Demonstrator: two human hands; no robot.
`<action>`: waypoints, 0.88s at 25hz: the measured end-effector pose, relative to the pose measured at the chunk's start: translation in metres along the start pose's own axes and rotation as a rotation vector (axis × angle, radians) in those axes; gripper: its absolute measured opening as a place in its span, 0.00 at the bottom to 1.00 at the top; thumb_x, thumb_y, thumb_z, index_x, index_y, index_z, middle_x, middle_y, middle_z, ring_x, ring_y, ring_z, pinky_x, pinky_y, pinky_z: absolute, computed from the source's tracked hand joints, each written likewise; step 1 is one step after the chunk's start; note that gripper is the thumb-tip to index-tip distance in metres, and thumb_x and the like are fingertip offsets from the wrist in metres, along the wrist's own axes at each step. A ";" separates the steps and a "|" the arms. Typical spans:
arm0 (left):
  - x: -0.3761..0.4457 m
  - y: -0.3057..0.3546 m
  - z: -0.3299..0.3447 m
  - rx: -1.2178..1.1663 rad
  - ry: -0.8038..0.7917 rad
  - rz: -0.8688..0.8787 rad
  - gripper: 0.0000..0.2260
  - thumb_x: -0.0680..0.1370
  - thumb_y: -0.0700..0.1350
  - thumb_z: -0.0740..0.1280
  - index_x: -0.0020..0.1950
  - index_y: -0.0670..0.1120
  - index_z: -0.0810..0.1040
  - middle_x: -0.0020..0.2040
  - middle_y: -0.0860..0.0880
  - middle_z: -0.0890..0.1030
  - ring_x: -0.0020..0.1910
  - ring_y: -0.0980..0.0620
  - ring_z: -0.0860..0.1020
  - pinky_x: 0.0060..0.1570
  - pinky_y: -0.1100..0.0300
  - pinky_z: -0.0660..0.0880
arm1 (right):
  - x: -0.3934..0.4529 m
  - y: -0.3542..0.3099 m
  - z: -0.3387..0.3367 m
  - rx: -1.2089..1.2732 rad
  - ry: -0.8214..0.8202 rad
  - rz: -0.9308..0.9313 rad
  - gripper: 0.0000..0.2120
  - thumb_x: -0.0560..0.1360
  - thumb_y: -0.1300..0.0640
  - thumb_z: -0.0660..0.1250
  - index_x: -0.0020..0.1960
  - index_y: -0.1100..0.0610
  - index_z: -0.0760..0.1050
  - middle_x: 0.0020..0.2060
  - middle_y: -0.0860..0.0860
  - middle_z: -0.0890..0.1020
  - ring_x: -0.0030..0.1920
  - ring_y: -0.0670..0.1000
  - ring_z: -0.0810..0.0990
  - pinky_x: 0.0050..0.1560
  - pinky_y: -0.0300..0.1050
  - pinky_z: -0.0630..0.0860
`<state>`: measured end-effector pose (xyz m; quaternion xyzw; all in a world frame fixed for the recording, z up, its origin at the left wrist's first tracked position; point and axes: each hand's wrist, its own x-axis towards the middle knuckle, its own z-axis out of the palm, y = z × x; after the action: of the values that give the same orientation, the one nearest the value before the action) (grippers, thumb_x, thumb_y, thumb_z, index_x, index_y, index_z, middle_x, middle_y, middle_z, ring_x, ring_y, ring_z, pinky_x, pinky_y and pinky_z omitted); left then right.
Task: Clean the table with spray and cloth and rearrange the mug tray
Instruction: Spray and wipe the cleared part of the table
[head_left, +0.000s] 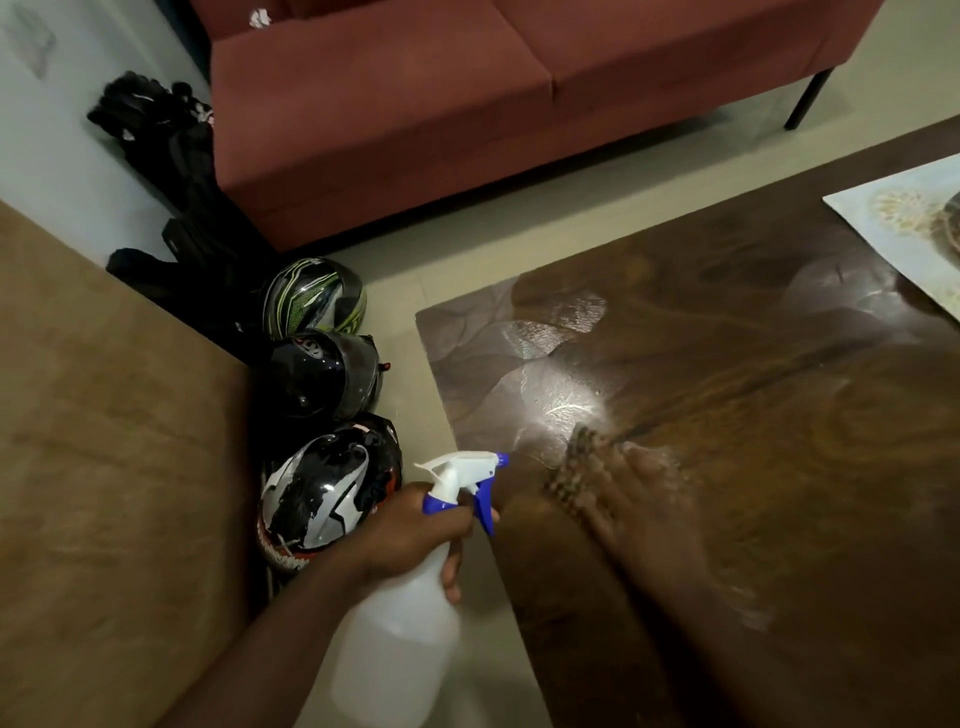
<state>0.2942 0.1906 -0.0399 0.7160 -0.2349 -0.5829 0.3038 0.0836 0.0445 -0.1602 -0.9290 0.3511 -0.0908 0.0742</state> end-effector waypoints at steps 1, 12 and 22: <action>0.003 0.002 -0.001 -0.004 0.002 -0.007 0.16 0.70 0.45 0.64 0.53 0.45 0.85 0.26 0.39 0.76 0.32 0.40 0.81 0.51 0.43 0.81 | 0.023 0.004 0.000 -0.003 0.008 0.195 0.21 0.79 0.38 0.49 0.70 0.41 0.64 0.71 0.45 0.67 0.72 0.52 0.63 0.66 0.63 0.61; 0.038 0.030 -0.037 -0.007 0.136 0.012 0.13 0.70 0.43 0.63 0.46 0.36 0.82 0.27 0.36 0.76 0.27 0.39 0.79 0.40 0.52 0.81 | 0.123 -0.058 0.018 0.065 -0.039 0.062 0.22 0.75 0.40 0.53 0.66 0.44 0.70 0.68 0.47 0.71 0.69 0.54 0.67 0.66 0.62 0.55; 0.089 0.043 -0.119 0.135 0.148 0.057 0.17 0.64 0.51 0.66 0.46 0.41 0.82 0.32 0.37 0.82 0.32 0.42 0.82 0.49 0.46 0.80 | 0.177 -0.105 0.032 0.046 0.013 0.087 0.19 0.74 0.42 0.58 0.63 0.43 0.73 0.66 0.46 0.74 0.67 0.53 0.68 0.62 0.64 0.65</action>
<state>0.4296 0.1177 -0.0548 0.7691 -0.2706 -0.5024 0.2880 0.2886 0.0071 -0.1497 -0.9102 0.3895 -0.1014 0.0971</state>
